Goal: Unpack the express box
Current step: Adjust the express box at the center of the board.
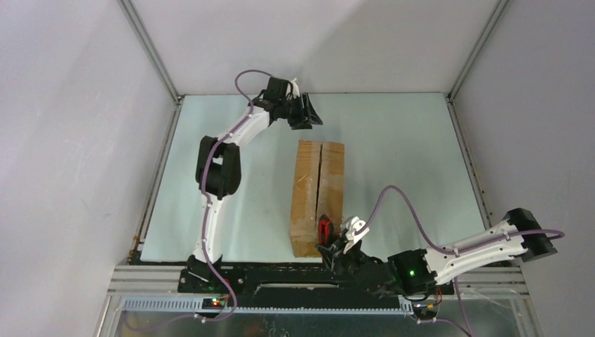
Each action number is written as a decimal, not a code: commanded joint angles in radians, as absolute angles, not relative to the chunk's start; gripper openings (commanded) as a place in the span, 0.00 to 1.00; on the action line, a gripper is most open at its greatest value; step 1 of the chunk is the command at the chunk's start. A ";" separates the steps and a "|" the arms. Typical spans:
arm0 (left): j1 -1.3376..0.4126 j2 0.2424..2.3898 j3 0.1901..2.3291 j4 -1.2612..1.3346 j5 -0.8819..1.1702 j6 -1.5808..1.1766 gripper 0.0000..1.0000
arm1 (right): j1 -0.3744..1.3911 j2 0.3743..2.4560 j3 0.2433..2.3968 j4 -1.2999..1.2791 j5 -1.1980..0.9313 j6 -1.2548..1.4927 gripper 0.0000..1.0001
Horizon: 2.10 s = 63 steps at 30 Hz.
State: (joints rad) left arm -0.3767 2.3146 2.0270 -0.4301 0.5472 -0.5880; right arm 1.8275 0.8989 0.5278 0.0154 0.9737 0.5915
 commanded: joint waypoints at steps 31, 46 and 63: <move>-0.396 1.326 0.655 0.082 0.201 -0.900 0.34 | 1.242 0.607 0.283 0.118 0.806 0.510 0.00; -0.381 0.837 0.854 -0.580 -0.308 -0.428 0.89 | 0.976 0.502 0.223 0.095 0.597 0.534 0.00; -0.890 1.147 1.343 -0.819 0.125 0.261 1.00 | 0.793 0.277 0.377 -0.337 0.455 0.805 0.00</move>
